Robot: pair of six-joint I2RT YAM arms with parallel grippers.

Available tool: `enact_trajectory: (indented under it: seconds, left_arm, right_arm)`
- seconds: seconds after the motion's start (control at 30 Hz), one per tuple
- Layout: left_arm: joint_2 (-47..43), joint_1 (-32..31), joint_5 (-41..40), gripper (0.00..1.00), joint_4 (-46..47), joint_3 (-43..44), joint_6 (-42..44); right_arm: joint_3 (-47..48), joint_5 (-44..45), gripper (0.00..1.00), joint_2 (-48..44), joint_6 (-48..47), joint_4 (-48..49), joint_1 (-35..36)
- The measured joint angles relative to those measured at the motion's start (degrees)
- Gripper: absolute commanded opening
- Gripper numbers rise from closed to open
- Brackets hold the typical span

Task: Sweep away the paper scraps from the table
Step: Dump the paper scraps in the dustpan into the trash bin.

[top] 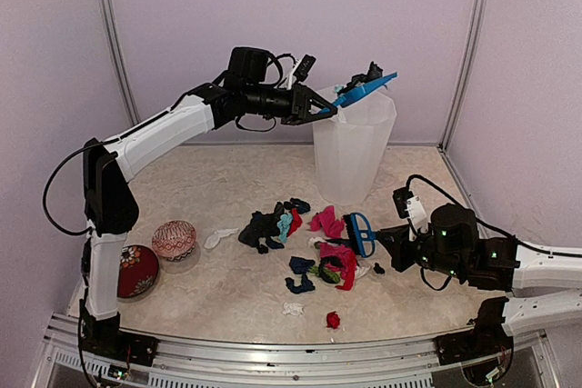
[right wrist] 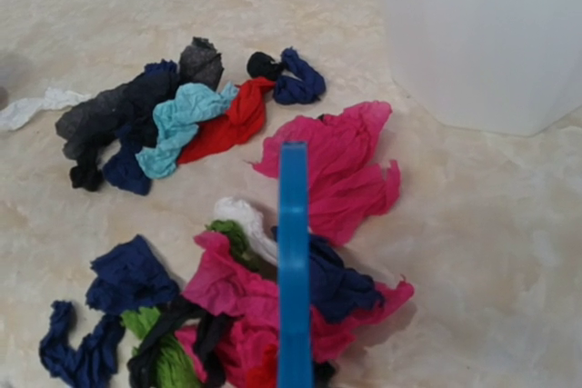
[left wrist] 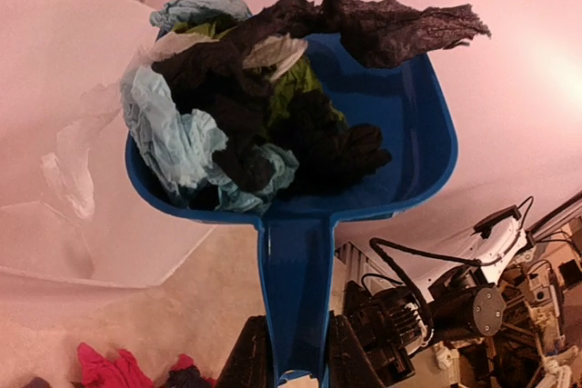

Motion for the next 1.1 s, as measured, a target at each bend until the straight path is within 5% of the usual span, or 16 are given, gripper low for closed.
enact_trajectory:
  seconds: [0.17,0.37,0.67,1.1]
  left_arm:
    - [0.8,0.3,6.4,0.0,10.8,-6.6,-10.7]
    - [0.8,1.0,12.1,0.0,34.3,-15.6,-30.3]
    - [2.4,1.6,13.2,0.0,64.4,-18.7,-57.1]
    - [6.7,1.6,10.2,0.0,77.2,-19.5,-72.3]
  right_arm:
    - [0.0,-0.2,0.0,0.0,0.4,0.0,0.0]
    - [0.0,-0.5,0.0,0.0,0.9,0.0,0.0]
    - [0.0,-0.5,0.0,1.1,1.1,0.6,0.0]
    - [0.0,-0.5,0.0,1.9,1.1,1.0,0.0]
